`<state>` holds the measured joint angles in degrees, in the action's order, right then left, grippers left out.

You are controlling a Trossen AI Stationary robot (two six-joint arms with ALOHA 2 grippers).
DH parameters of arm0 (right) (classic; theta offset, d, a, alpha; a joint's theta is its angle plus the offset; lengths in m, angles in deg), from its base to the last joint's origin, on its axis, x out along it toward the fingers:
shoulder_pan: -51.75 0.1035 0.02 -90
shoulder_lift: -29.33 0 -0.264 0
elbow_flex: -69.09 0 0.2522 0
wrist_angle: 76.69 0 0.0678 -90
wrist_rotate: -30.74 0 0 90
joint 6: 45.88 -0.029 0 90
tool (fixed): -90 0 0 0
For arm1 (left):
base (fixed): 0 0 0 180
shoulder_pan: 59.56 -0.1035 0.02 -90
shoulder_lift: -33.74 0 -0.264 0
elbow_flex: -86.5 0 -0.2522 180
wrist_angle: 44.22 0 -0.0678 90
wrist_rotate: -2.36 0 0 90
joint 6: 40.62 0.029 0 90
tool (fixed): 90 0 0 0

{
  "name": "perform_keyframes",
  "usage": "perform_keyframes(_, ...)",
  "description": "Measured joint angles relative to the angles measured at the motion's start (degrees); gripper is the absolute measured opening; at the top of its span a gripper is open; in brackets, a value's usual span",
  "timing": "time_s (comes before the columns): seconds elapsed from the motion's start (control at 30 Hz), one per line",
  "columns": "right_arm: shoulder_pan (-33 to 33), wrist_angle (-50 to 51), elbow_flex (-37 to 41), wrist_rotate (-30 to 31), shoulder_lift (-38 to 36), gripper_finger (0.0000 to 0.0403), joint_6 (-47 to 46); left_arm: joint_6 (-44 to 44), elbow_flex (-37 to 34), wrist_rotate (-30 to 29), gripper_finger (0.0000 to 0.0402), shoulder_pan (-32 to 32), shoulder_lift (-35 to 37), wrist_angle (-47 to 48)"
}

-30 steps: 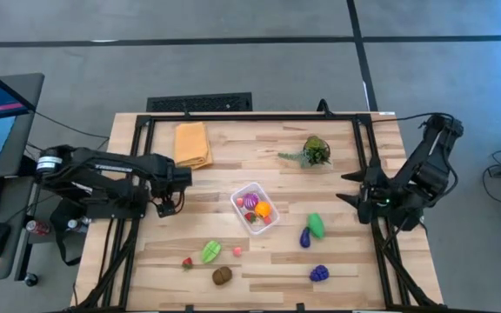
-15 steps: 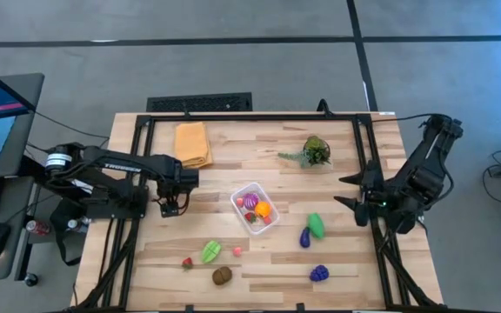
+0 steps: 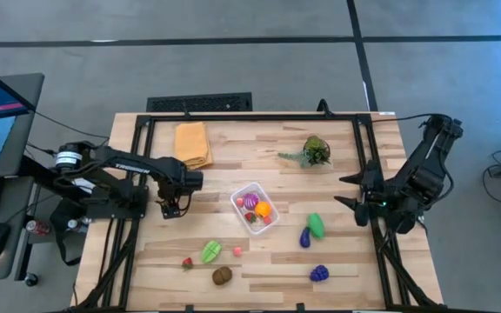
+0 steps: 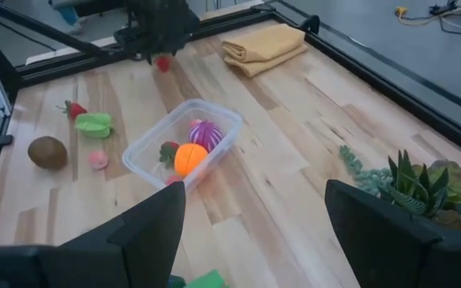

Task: Pick and placing Produce into tupperware
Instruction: Put the top red strawberry into the transparent bin

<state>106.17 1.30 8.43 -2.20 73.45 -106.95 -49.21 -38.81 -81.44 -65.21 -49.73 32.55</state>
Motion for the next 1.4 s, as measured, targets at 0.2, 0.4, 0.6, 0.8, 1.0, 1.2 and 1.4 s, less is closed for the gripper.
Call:
perform_keyframes(0.2, 0.0, 0.5, 0.0, 0.0, 0.0, 0.0322, 0.1, -0.5, 0.0, 0.0, 0.0297, 0.7, -2.5, -2.5)
perform_keyframes(0.4, 0.0, 0.7, 0.0, 0.0, 0.0, 0.0322, 0.1, -1.5, -0.1, -0.1, 0.0297, 0.7, -3.9, -5.9)
perform_keyframes(0.6, 0.0, 0.7, 0.0, 0.0, 0.0, 0.0322, 0.1, -1.6, 0.0, 0.0, 0.0297, 0.7, -5.7, -5.4)
perform_keyframes(0.8, 0.0, 0.6, 0.0, 0.0, 0.0, 0.0322, 0.0, -1.6, -0.1, -1.2, 0.0297, 0.7, -5.8, -2.5)
perform_keyframes(1.0, 0.0, 0.6, 0.0, 0.0, 0.0, 0.0322, 0.1, -1.7, -0.1, -1.6, 0.0297, 0.7, -5.8, -1.1)
perform_keyframes(1.2, 0.0, 0.6, 0.0, 0.0, 0.0, 0.0322, 0.1, -2.6, -0.1, -1.6, 0.0288, 0.7, -5.8, -2.5)
perform_keyframes(1.4, 0.0, 0.2, 0.0, 0.0, 0.0, 0.0322, 0.1, -2.6, -0.1, -0.8, 0.0240, 0.7, -5.8, -3.0)
